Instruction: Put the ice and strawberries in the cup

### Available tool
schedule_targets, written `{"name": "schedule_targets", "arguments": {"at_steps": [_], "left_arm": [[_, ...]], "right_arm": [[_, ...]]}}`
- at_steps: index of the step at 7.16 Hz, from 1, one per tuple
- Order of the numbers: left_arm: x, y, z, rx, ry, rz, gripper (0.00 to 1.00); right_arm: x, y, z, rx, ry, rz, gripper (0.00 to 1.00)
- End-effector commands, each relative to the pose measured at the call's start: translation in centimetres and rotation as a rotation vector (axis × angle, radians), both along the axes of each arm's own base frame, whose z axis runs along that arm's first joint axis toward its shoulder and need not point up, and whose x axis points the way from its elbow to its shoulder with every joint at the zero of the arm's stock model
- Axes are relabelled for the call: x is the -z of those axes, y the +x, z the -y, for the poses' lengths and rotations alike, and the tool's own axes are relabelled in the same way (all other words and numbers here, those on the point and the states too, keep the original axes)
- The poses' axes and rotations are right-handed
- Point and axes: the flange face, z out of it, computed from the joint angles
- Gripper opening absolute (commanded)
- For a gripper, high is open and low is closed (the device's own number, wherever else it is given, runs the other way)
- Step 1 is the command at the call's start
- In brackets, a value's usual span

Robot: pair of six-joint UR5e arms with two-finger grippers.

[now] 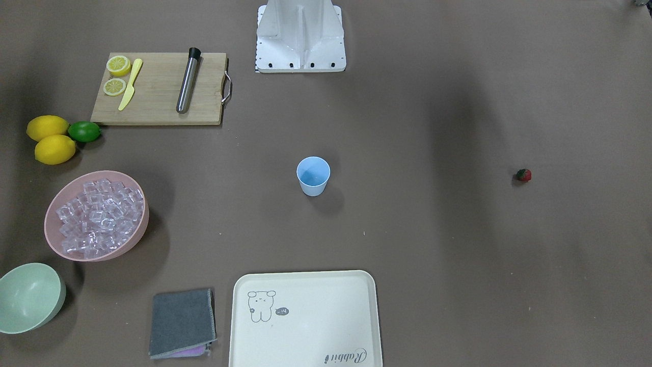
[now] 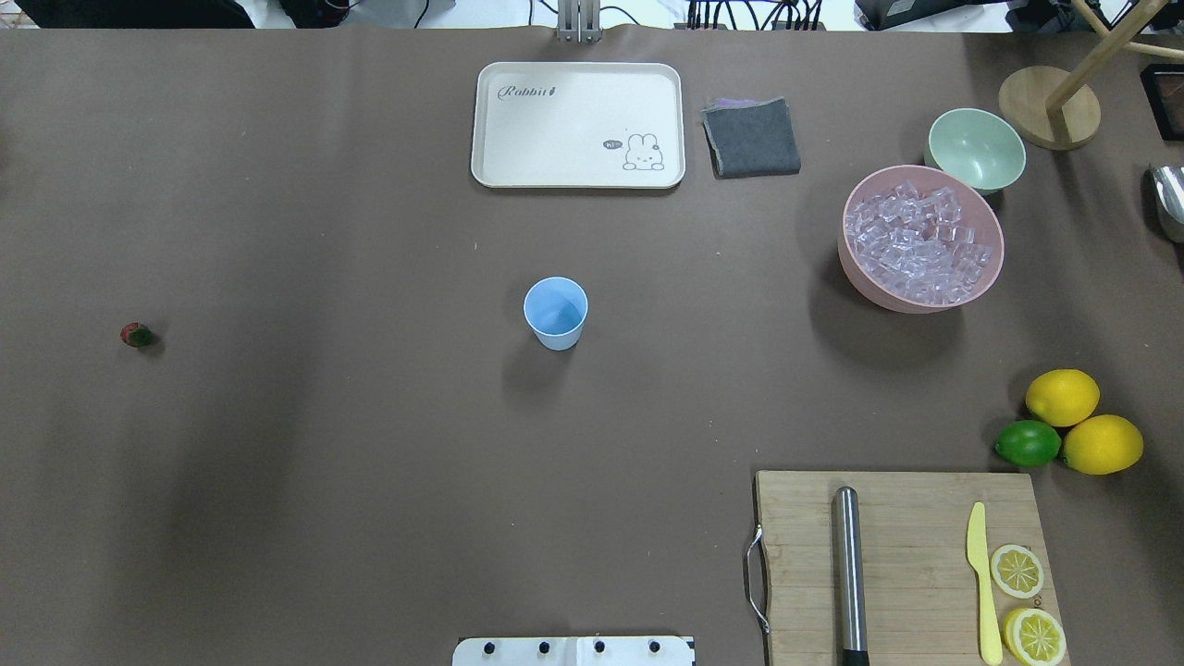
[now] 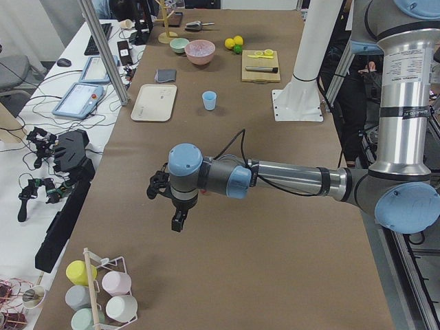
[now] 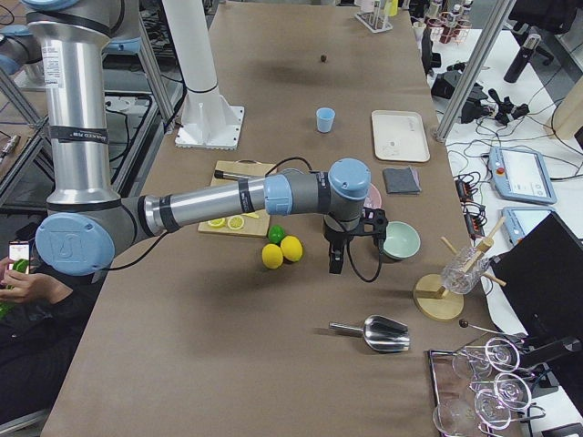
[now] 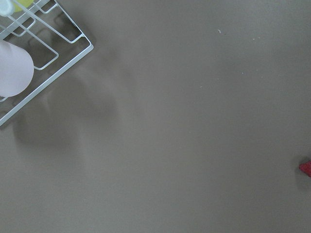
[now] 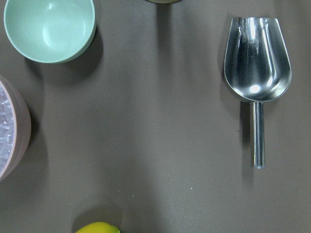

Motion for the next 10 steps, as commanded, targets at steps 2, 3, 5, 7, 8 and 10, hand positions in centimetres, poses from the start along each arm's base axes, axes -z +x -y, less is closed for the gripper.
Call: {"name": "schedule_targets", "arguments": {"at_steps": [2,3,5,7,8,10], "left_arm": [[0.16,0.00,0.07,0.000,0.003,0.000,0.98],[0.11,0.01,0.07,0.000,0.003,-0.002,0.98],[0.16,0.00,0.07,0.000,0.003,0.000,0.98],[0.09,0.08,0.07,-0.002,0.001,-0.002,0.98],[0.08,0.07,0.07,-0.001,0.002,0.000,0.98],[0.17,0.08,0.07,-0.002,0.003,-0.002,0.98]], "right_arm": [[0.04,0.01,-0.14,0.000,0.001,0.000,0.99],[-0.13,0.02,-0.27,0.000,-0.004,0.000,0.99],[0.03,0.02,-0.14,0.000,0.001,-0.001,0.99],[0.01,0.04,-0.06,0.001,0.004,-0.006,0.99],[0.17,0.03,-0.08,0.002,0.008,-0.004,0.99],[0.15,0.04,-0.17,0.010,0.019,-0.004,0.99]]}}
